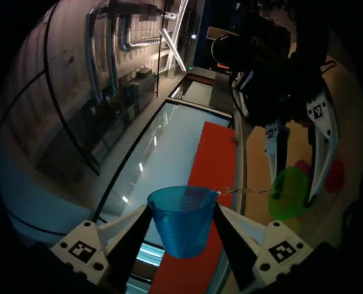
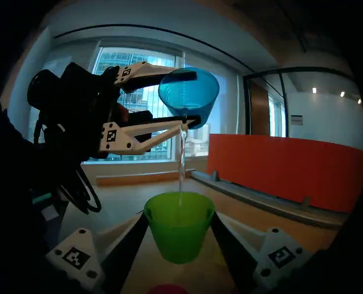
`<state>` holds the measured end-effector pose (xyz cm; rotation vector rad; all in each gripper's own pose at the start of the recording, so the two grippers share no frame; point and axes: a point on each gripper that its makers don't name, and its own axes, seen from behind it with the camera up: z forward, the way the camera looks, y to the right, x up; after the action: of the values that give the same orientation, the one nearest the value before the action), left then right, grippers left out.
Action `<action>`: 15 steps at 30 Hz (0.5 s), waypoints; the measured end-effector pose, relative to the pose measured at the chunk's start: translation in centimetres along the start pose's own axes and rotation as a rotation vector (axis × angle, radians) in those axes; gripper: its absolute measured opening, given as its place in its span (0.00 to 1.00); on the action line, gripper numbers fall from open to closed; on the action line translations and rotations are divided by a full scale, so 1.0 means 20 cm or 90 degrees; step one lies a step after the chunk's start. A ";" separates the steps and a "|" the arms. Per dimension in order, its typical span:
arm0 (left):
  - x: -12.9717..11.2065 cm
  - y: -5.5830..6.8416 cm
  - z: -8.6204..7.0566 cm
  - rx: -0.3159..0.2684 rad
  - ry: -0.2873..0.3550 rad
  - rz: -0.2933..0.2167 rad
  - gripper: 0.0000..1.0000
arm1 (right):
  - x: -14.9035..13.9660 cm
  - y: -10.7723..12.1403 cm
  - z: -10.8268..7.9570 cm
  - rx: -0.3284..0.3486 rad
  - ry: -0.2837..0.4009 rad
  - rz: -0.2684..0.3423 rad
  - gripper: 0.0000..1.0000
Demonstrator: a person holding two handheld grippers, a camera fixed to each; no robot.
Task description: Pour water
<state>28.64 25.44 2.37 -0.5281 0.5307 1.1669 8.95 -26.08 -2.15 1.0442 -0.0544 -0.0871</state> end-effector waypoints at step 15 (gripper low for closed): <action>0.00 -0.01 0.01 0.001 -0.001 0.030 0.85 | 0.00 0.00 -0.01 -0.001 0.001 -0.002 0.90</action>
<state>28.89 25.59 2.55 -0.5159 0.5455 1.2109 9.04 -25.92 -2.16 1.0435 -0.0521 -0.0888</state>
